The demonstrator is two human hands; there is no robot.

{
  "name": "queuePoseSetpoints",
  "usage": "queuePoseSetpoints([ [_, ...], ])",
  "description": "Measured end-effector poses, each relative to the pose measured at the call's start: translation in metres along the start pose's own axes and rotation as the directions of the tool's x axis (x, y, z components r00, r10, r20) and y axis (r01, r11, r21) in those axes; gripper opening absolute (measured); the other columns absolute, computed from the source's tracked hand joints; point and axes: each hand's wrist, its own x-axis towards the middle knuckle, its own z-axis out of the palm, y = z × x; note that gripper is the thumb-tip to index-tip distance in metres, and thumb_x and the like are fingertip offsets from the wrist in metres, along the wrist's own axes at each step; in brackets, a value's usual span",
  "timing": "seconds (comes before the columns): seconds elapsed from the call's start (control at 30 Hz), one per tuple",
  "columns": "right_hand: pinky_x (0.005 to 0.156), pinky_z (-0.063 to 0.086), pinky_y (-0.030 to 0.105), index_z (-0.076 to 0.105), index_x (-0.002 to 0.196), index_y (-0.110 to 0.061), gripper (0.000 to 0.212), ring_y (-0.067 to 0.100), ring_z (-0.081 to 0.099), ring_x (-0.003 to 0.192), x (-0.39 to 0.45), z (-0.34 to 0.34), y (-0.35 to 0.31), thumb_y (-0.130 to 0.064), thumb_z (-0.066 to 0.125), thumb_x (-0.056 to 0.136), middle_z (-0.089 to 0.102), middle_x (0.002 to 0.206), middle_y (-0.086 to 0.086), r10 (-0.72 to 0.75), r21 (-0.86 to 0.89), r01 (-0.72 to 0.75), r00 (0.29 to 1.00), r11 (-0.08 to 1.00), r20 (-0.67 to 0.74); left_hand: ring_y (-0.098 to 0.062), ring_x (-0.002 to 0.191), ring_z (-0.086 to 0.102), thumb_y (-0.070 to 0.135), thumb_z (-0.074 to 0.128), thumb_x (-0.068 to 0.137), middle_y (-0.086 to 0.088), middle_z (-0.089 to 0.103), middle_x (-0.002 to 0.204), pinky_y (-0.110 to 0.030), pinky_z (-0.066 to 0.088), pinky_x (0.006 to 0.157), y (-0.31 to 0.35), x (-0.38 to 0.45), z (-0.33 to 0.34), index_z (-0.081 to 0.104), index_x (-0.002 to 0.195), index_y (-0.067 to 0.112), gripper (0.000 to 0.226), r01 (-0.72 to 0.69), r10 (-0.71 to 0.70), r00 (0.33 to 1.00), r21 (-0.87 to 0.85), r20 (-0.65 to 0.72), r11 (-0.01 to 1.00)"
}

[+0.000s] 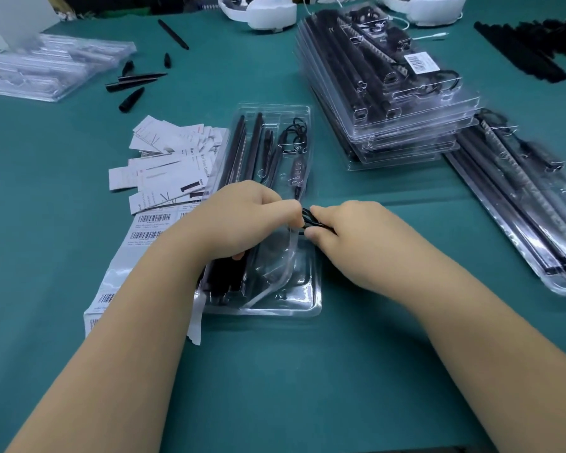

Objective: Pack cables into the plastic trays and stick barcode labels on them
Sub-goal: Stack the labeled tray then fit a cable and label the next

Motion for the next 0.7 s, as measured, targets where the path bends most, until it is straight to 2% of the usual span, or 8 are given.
queuePoseSetpoints([
  [0.1,0.046,0.021,0.03,0.046,0.109,-0.012,0.014,0.023,0.036,0.06,-0.002,0.004,-0.007,-0.021,0.042,0.098,0.03,0.068,-0.001,0.009,-0.153,-0.02,0.997,0.988,-0.072,-0.011,0.037,0.03,0.044,0.055,0.07,0.011,0.041,0.037,-0.019,0.028,0.037,0.001,-0.001,0.001,0.045,0.04,0.026,0.036,-0.012,0.012,1.0,-0.01,0.004,1.0],
  [0.2,0.044,0.016,0.029,0.039,0.114,-0.013,0.02,0.019,0.027,0.051,-0.002,0.008,-0.011,-0.014,0.046,0.095,0.023,0.069,0.0,0.01,-0.194,-0.04,0.988,0.98,-0.153,-0.009,0.036,0.031,0.037,0.056,0.08,0.011,0.042,0.036,-0.017,0.029,0.036,0.002,-0.001,0.001,0.051,0.039,0.029,0.042,-0.019,0.019,1.0,-0.018,0.008,1.0],
  [0.3,0.052,0.03,0.033,0.038,0.118,-0.014,0.026,0.026,0.042,0.068,0.0,0.008,-0.009,-0.022,0.05,0.095,0.044,0.078,0.002,0.073,0.069,-0.059,0.969,0.996,-0.236,-0.012,0.037,0.03,0.039,0.057,0.078,0.01,0.038,0.038,-0.019,0.029,0.038,0.001,-0.001,0.0,0.049,0.04,0.027,0.041,-0.01,0.011,1.0,-0.009,0.013,1.0],
  [0.4,0.069,0.043,0.031,0.055,0.109,-0.02,0.027,0.02,0.054,0.086,-0.003,0.003,-0.006,-0.038,0.059,0.09,0.061,0.09,-0.002,0.142,0.373,-0.028,0.949,0.928,-0.282,-0.014,0.041,0.029,0.044,0.055,0.068,0.006,0.032,0.046,-0.021,0.028,0.039,0.0,0.0,-0.001,0.039,0.044,0.023,0.036,-0.004,0.004,1.0,-0.01,-0.006,1.0],
  [0.47,0.076,0.046,0.029,0.068,0.101,-0.023,0.02,0.014,0.059,0.089,-0.006,0.0,-0.006,-0.037,0.062,0.087,0.069,0.091,-0.006,0.097,0.421,0.054,0.939,0.905,-0.329,-0.014,0.04,0.027,0.043,0.054,0.067,0.002,0.028,0.051,-0.021,0.028,0.038,0.0,-0.001,-0.001,0.036,0.044,0.023,0.035,-0.002,0.002,1.0,-0.03,-0.009,1.0],
  [0.53,0.075,0.045,0.033,0.072,0.089,-0.02,0.02,0.017,0.059,0.082,-0.009,0.0,-0.007,-0.031,0.056,0.09,0.068,0.081,-0.002,-0.019,0.354,0.118,0.962,0.928,-0.271,-0.013,0.039,0.027,0.042,0.053,0.067,0.001,0.028,0.052,-0.02,0.028,0.038,0.0,-0.001,-0.001,0.041,0.042,0.023,0.034,0.001,-0.001,1.0,-0.033,-0.005,0.999],
  [0.6,0.074,0.046,0.041,0.065,0.079,-0.01,0.027,0.023,0.055,0.078,-0.01,-0.002,-0.008,-0.026,0.047,0.091,0.062,0.076,0.005,-0.09,0.352,0.117,0.992,0.928,-0.093,-0.014,0.04,0.03,0.043,0.054,0.067,0.002,0.031,0.051,-0.02,0.028,0.038,0.0,0.0,-0.001,0.042,0.047,0.017,0.034,0.007,-0.007,1.0,-0.016,-0.013,1.0],
  [0.7,0.083,0.045,0.043,0.06,0.085,-0.008,0.03,0.023,0.054,0.089,-0.013,-0.007,-0.005,-0.029,0.041,0.094,0.055,0.094,0.006,-0.163,0.354,0.114,0.981,0.928,0.11,-0.016,0.042,0.031,0.045,0.054,0.064,0.003,0.031,0.048,-0.02,0.028,0.038,0.0,0.0,0.001,0.044,0.051,0.014,0.036,0.009,-0.008,0.999,0.021,-0.032,1.0],
])
